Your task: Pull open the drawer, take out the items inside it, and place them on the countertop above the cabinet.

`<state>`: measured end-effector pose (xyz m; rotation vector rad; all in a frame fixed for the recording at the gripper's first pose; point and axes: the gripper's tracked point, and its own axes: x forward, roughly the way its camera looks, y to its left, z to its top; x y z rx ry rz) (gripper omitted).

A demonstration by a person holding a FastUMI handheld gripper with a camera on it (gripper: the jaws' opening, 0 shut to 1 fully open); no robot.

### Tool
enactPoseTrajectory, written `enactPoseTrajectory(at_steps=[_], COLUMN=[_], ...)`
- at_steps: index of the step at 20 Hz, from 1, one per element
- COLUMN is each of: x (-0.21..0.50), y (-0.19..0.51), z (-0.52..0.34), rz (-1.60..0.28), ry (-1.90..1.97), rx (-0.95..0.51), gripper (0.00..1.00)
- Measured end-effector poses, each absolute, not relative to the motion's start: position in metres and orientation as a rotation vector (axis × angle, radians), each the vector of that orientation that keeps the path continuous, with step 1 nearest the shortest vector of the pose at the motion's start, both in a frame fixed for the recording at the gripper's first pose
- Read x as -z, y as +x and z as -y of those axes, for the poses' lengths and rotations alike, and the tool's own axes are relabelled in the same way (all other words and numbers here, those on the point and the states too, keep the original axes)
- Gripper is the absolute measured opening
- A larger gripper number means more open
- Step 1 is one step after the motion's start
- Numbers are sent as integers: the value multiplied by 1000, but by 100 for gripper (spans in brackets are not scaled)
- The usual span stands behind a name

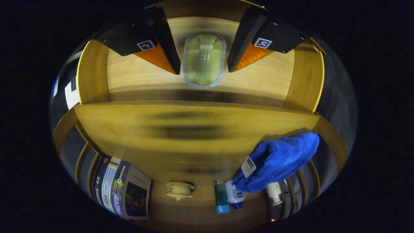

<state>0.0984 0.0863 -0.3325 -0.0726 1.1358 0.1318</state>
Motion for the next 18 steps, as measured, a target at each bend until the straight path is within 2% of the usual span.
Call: enactPoseTrajectory(at_steps=[4,5,7,9,12,18], x=[340,340,350,344,336,288], y=[98,97,92,94,91,83], z=[-85,-86,-87,-86,-86,-76], rz=[-1184,-1198,-1226,-1218,-1192,-1119], ry=[-91,-94,-110,-114,-111,-82], rx=[-121,-125,-128,-123,-132,-139], gripper=[63,52,47,29,24,24])
